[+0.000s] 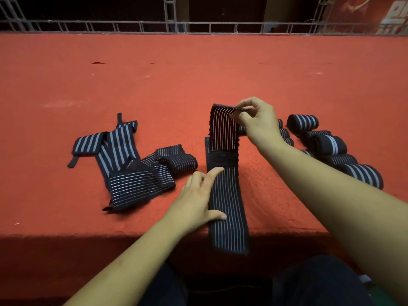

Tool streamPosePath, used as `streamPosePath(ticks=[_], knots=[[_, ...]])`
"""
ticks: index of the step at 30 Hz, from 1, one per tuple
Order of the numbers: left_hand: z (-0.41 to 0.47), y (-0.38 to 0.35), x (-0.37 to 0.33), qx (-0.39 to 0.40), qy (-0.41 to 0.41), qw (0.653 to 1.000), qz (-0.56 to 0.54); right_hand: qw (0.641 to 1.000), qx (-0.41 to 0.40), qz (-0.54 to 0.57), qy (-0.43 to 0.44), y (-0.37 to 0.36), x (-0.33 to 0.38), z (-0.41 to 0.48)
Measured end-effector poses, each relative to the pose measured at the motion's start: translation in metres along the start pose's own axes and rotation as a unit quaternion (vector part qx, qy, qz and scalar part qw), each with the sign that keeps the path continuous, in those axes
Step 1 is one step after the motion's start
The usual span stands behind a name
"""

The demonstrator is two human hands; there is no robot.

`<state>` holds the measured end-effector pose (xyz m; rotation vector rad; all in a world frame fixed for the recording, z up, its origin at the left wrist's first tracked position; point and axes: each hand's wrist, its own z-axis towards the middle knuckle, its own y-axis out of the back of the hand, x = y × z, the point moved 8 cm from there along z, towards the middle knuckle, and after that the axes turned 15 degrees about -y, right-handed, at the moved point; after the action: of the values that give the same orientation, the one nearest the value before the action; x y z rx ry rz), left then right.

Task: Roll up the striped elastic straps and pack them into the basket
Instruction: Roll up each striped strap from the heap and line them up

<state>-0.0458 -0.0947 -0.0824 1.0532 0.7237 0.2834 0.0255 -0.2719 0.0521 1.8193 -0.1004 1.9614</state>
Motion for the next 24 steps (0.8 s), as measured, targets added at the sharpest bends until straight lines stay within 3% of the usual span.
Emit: streamPosePath(ticks=[10, 15, 24], knots=[[0.0, -0.016, 0.019, -0.01, -0.037, 0.999, 0.014, 0.998, -0.016, -0.004, -0.064, -0.033, -0.046, 0.056], [0.002, -0.016, 0.027, -0.041, -0.031, 0.997, -0.057, 0.991, -0.032, -0.059, -0.112, -0.051, -0.079, 0.083], [0.002, -0.015, 0.026, -0.051, -0.026, 0.997, -0.049, 0.961, -0.047, -0.235, -0.137, -0.07, -0.12, 0.107]])
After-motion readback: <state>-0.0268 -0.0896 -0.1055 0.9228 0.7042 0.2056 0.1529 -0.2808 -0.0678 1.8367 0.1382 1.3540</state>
